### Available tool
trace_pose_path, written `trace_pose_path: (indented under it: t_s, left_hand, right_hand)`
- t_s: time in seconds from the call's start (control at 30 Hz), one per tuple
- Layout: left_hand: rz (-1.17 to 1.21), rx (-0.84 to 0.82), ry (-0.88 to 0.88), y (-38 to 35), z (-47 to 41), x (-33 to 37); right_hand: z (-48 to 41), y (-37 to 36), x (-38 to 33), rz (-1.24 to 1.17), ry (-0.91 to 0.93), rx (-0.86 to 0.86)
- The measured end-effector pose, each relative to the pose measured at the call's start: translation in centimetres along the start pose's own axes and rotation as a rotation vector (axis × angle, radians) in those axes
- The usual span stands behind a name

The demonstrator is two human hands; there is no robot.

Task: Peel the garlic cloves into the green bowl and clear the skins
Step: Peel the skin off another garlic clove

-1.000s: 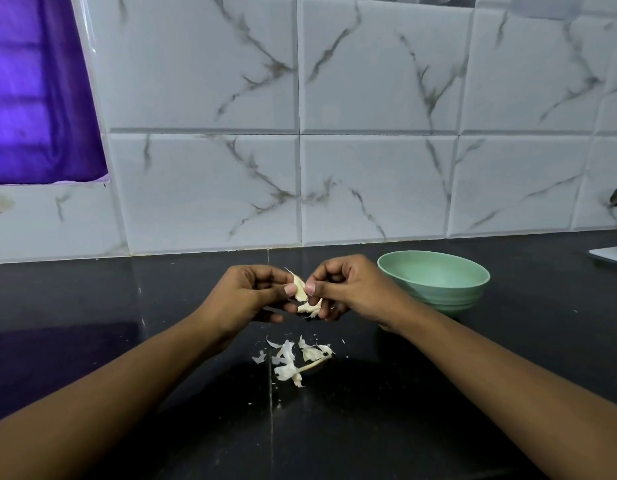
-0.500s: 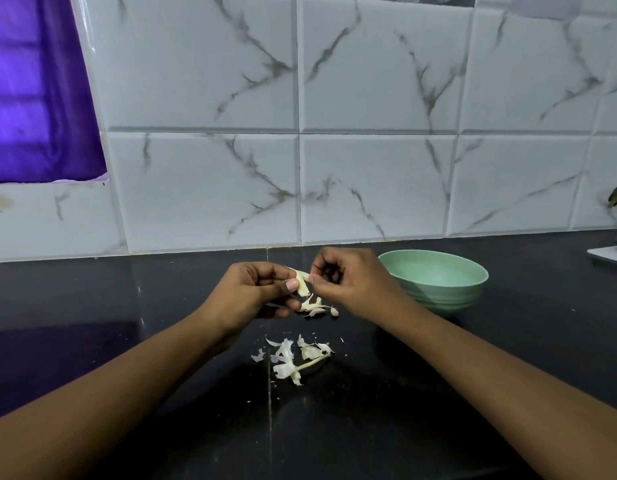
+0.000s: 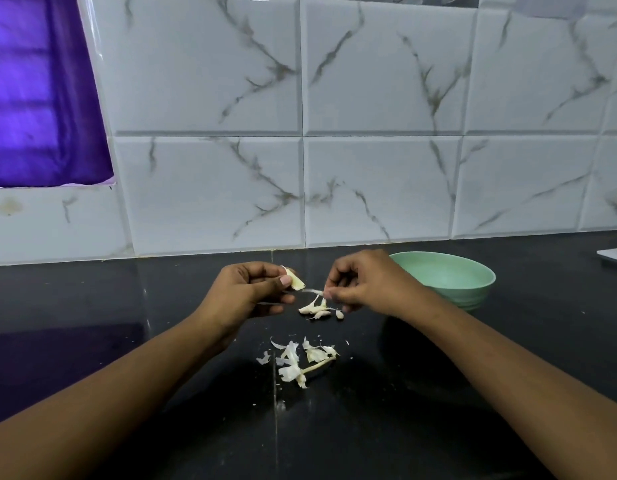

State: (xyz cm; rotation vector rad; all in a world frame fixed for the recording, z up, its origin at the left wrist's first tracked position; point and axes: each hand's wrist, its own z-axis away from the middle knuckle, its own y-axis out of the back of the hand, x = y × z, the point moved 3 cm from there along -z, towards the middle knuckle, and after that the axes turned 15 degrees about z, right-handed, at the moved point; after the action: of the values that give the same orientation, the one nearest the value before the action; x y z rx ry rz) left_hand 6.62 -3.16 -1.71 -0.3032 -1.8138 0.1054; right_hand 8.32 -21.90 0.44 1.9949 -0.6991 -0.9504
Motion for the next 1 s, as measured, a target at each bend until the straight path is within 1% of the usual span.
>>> trace_pose_path:
  t_s: [0.1, 0.17, 0.2, 0.3, 0.37, 0.67, 0.87, 1.0]
  left_hand:
    - [0.023, 0.01, -0.016, 0.1, -0.1, 0.1]
    - [0.024, -0.005, -0.02, 0.0, 0.0, 0.1]
    - [0.019, -0.014, -0.021, 0.0, 0.1, 0.1]
    - [-0.001, -0.043, -0.022, -0.3, 0.3, 0.0]
    - [-0.007, -0.054, -0.021, -0.4, 0.4, -0.1]
    - [0.012, -0.048, -0.028, -0.6, 0.2, -0.2]
    - [0.014, -0.05, -0.043, -0.8, 0.4, -0.1]
    - [0.03, -0.035, -0.052, -1.0, 0.5, -0.1]
  right_hand:
    - [0.2, -0.8, -0.2, -0.071, 0.0, -0.173]
    - [0.4, -1.0, -0.4, -0.139, 0.004, -0.238]
    - [0.4, -1.0, -0.5, -0.19, 0.002, -0.223]
    - [0.2, -0.6, -0.7, -0.362, -0.033, -0.076]
    - [0.3, -0.7, -0.9, -0.39, -0.028, -0.027]
    - [0.4, -0.6, -1.4, -0.241, 0.058, 0.08]
    - [0.5, -0.6, -1.5, -0.136, 0.09, 0.119]
    - [0.7, -0.6, -1.7, 0.004, 0.118, 0.23]
